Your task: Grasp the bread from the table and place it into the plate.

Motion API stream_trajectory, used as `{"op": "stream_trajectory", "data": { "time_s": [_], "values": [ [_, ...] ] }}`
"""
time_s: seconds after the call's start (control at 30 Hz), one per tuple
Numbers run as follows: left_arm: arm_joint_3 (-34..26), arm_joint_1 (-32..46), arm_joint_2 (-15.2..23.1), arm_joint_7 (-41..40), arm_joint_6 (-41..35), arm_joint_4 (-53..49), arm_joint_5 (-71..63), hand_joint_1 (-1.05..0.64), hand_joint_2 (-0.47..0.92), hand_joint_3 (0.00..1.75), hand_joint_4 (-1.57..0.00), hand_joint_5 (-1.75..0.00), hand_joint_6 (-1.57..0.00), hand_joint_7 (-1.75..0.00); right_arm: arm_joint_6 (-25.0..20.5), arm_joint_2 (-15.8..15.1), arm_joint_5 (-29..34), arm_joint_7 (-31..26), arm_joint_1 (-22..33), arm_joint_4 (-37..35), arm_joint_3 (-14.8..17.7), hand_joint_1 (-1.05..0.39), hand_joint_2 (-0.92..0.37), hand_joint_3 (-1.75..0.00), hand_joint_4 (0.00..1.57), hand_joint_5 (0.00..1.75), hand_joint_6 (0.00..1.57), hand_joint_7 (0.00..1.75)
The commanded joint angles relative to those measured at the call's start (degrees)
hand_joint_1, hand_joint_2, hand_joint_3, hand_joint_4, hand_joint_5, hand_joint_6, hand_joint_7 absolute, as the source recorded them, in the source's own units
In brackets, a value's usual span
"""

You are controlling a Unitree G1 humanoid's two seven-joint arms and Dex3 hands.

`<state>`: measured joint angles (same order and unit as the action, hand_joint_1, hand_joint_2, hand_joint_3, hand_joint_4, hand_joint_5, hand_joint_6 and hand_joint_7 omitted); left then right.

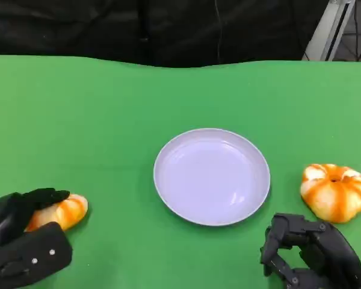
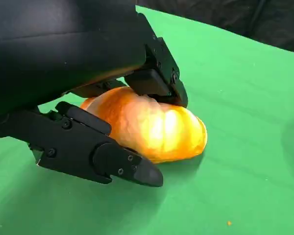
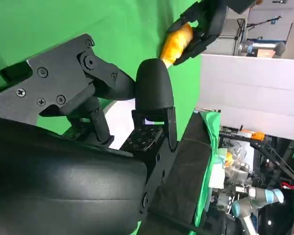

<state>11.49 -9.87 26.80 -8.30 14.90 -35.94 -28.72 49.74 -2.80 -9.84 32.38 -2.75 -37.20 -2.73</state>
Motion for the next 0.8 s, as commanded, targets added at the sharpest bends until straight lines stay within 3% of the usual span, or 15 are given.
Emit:
{"op": "stream_trajectory", "data": {
  "time_s": [0.03, 0.07, 0.13, 0.17, 0.2, 0.3, 0.53, 0.8],
  "values": [
    [0.45, 1.82, -0.63, -3.79, -5.41, -1.34, -2.51, -0.13, 0.83, 0.0, -0.52, -1.05, -0.99, -0.13, -0.28, -0.94, -0.21, 0.11, 0.21, -0.05, 0.41, -0.12, -0.61, -0.97, 0.81, 1.61, 0.81, 1.34],
    [0.31, 1.73, -1.03, -4.74, -5.41, -1.7, -2.43, -0.1, 0.84, 0.0, -0.45, -1.37, -0.82, -0.62, -0.27, -0.95, 0.0, -0.1, 0.23, -0.02, 0.41, -0.12, -0.6, -0.97, 0.81, 1.61, 0.81, 1.34],
    [-0.13, 1.37, -1.93, -6.48, -4.92, -2.86, -1.86, -0.04, 0.86, 0.0, -0.48, -1.64, -0.58, -1.32, -0.44, -0.93, 0.06, -0.18, 0.18, -0.07, 0.41, -0.12, -0.6, -0.98, 0.81, 1.61, 0.81, 1.34],
    [-0.17, 1.18, -2.24, -7.23, -4.77, -3.38, -1.81, 0.0, 0.87, 0.0, -0.55, -1.7, -0.51, -1.57, -0.41, -0.91, 0.01, -0.15, 0.16, -0.1, 0.42, -0.12, -0.6, -0.98, 0.8, 1.61, 0.81, 1.34],
    [-0.14, 1.02, -2.4, -7.74, -4.64, -3.78, -1.82, 0.01, 0.87, 0.01, -0.6, -1.72, -0.49, -1.66, -0.38, -0.9, -0.05, -0.1, 0.13, -0.14, 0.43, -0.12, -0.6, -0.98, 0.8, 1.61, 0.81, 1.34],
    [-0.14, 0.57, -3.1, -11.03, -3.2, -5.42, -1.92, 0.0, 0.87, 0.0, -0.65, -1.74, -0.49, -1.74, -0.34, -0.9, 0.09, -0.21, 0.14, -0.03, 0.42, -0.12, -0.6, -0.98, 0.81, 1.61, 0.81, 1.33],
    [-0.99, -0.7, -4.44, -15.64, 1.07, -9.59, -0.17, -0.02, 0.83, 0.0, -0.65, -1.75, -0.52, -1.75, 0.05, -0.62, -0.43, 0.44, -0.19, -0.63, 0.32, -0.11, -0.6, -0.97, 0.82, 1.59, 0.81, 1.34],
    [-0.98, 0.57, -3.85, -20.99, 9.6, -7.72, -0.76, -0.06, 0.78, 0.01, -0.67, -1.75, -0.51, -1.75, -0.11, -0.63, 0.32, -0.23, -0.09, -0.41, 0.24, -0.11, -0.6, -0.98, 0.82, 1.6, 0.81, 1.34]
  ]
}}
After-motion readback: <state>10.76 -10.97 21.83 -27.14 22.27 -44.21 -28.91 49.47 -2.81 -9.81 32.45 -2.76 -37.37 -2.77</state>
